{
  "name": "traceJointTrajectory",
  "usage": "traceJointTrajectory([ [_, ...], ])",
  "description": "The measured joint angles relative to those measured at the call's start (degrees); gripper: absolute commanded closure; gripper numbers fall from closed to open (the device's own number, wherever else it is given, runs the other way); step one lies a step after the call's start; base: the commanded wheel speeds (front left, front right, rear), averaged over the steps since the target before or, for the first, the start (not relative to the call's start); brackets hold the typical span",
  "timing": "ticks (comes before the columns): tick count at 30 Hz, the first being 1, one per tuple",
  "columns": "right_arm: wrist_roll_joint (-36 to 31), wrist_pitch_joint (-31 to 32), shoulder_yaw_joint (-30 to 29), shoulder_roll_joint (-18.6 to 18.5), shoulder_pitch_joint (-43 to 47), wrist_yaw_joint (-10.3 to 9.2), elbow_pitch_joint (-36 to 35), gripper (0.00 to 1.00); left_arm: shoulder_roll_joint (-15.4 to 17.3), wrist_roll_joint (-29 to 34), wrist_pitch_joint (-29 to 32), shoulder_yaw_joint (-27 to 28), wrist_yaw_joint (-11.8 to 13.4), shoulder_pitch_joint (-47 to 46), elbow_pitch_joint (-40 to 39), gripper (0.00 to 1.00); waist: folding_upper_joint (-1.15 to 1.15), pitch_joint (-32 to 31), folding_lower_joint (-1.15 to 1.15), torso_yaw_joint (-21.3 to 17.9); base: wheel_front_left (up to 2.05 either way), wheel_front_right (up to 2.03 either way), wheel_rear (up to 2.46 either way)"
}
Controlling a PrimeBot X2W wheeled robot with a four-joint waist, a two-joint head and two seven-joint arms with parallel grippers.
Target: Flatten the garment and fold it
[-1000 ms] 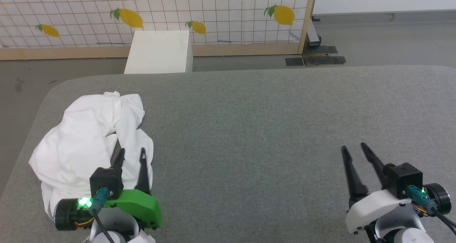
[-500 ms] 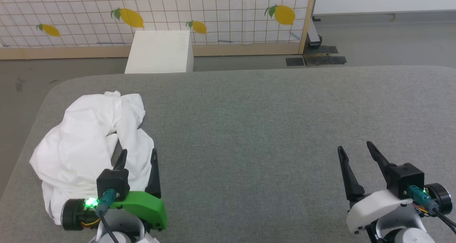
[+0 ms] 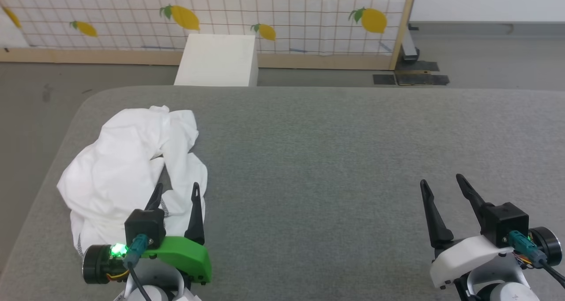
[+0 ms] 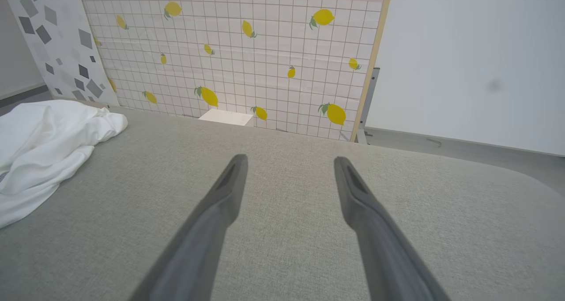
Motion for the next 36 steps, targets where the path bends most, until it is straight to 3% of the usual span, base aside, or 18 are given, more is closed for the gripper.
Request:
traceJointTrajectory([
  [26, 0.25, -1.05, 0.47, 0.01, 0.01, 0.01, -0.03, 0.0, 0.98, -2.36, -3.02, -1.51, 2.03, -0.75, 0.68, 0.0, 0.0, 0.72, 0.0, 13.33, -0.01, -0.01, -0.01],
  [36, 0.25, -1.24, 0.81, 0.01, 0.01, 0.01, -0.26, 0.0, 1.01, -2.78, -4.14, -2.24, 3.1, -0.75, 0.71, 0.0, 0.0, 1.12, 0.0, 16.74, -0.04, -0.04, -0.04],
])
